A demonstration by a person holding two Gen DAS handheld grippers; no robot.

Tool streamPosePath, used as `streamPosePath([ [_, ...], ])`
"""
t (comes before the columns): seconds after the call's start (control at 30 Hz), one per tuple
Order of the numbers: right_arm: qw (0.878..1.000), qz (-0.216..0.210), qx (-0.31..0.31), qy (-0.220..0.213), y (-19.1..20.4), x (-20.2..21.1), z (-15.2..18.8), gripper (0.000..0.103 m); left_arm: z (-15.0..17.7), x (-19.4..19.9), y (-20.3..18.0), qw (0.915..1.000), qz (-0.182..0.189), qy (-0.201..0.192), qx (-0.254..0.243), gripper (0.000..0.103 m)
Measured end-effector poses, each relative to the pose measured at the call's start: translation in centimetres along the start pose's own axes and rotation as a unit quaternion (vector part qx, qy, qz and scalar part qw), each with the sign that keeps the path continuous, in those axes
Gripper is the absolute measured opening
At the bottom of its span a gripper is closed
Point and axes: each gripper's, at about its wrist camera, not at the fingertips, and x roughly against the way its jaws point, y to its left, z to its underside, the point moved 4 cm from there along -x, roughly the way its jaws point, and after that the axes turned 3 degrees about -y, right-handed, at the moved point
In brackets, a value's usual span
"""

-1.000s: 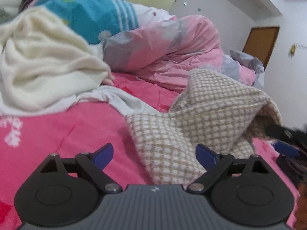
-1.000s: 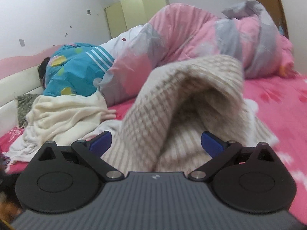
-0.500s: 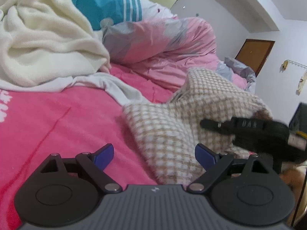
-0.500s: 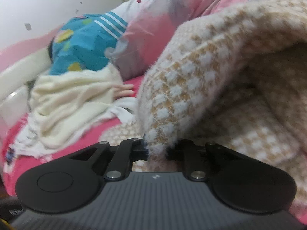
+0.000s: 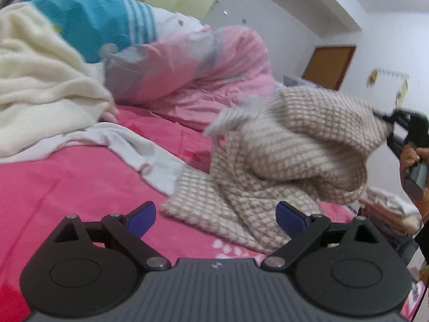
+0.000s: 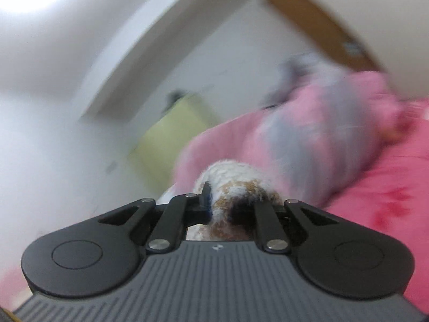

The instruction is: Fold clothes

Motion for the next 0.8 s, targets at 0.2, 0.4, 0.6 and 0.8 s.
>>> streamPosePath([
  [0.2,0.982,0.137,-0.125,0.044,-12.2,2.3,1.1,0.016,-1.6,-4.0,-3.2,0.9987,0.001,0.022,-0.045,0.096],
  [0.4,0.977,0.164,-0.089,0.102,-13.2,6.9,4.4,0.027,-4.8,-8.9,-5.9,0.997,0.02,0.041,-0.063,0.1],
  [0.6,0.98,0.155,0.049,0.117,-9.2,12.2,3.8,0.029,-6.0,-12.2,-7.3,0.9973,-0.004,0.034,-0.064,0.1],
  [0.8,0.943,0.032,0.286,0.169,2.6,7.3,6.2,0.052,-6.8,-13.1,-5.3,0.9992,-0.035,0.008,0.014,0.1],
])
